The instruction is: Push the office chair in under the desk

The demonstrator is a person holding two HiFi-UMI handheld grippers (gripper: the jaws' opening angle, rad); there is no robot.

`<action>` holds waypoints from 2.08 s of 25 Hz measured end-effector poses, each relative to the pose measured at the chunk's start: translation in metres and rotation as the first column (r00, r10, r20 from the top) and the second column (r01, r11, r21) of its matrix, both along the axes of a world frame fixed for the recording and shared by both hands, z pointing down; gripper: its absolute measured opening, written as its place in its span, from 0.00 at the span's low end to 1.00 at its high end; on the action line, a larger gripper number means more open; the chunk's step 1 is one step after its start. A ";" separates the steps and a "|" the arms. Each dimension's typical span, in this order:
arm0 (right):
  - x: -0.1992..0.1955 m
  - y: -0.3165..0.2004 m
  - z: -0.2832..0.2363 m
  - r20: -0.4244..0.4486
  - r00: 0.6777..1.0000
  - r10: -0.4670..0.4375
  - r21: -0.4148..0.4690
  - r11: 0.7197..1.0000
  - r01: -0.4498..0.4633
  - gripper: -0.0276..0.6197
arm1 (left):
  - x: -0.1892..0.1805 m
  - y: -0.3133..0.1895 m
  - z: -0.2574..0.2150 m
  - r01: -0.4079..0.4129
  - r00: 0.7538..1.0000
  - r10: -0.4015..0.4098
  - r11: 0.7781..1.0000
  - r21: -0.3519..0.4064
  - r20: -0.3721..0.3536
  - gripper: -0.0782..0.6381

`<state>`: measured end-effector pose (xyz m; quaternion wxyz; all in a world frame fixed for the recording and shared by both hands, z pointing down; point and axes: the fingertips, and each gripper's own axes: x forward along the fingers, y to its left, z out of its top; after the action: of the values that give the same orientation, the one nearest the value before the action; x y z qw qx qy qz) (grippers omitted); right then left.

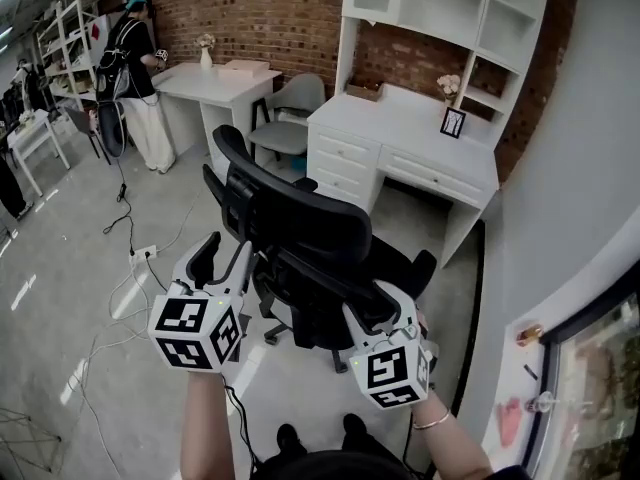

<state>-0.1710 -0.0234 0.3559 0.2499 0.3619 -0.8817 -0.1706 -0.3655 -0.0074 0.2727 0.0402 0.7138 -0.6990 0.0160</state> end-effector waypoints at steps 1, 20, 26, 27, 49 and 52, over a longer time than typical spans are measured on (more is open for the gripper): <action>-0.001 -0.001 -0.001 -0.007 1.000 0.011 0.001 1.000 -0.011 0.37 | -0.005 -0.002 -0.003 -0.018 1.000 0.018 1.000 0.001 0.007 0.36; -0.008 -0.003 -0.008 -0.050 0.998 0.042 0.024 0.999 -0.041 0.35 | -0.007 -0.060 -0.023 -0.329 0.929 0.344 0.937 -0.117 0.138 0.51; -0.001 -0.007 -0.008 -0.046 0.998 0.042 0.024 0.999 -0.041 0.35 | 0.000 -0.065 -0.025 -0.336 0.926 0.351 0.934 -0.122 0.140 0.51; 0.001 -0.010 -0.009 -0.044 0.998 0.040 0.028 0.999 -0.039 0.35 | 0.002 -0.067 -0.026 -0.333 0.927 0.348 0.936 -0.118 0.140 0.51; 0.091 -0.092 -0.005 -0.051 0.998 -0.022 0.004 1.000 0.022 0.36 | 0.088 -0.130 -0.022 -0.210 0.964 0.229 0.967 -0.143 0.133 0.51; 0.101 -0.109 -0.006 -0.051 0.998 -0.032 -0.001 1.000 0.032 0.36 | 0.098 -0.144 -0.022 -0.195 0.968 0.214 0.970 -0.145 0.132 0.51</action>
<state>-0.0704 -0.1323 0.3503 0.2696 0.3434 -0.8807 -0.1836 -0.2679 -0.1517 0.2503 0.0335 0.7748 -0.6201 0.1184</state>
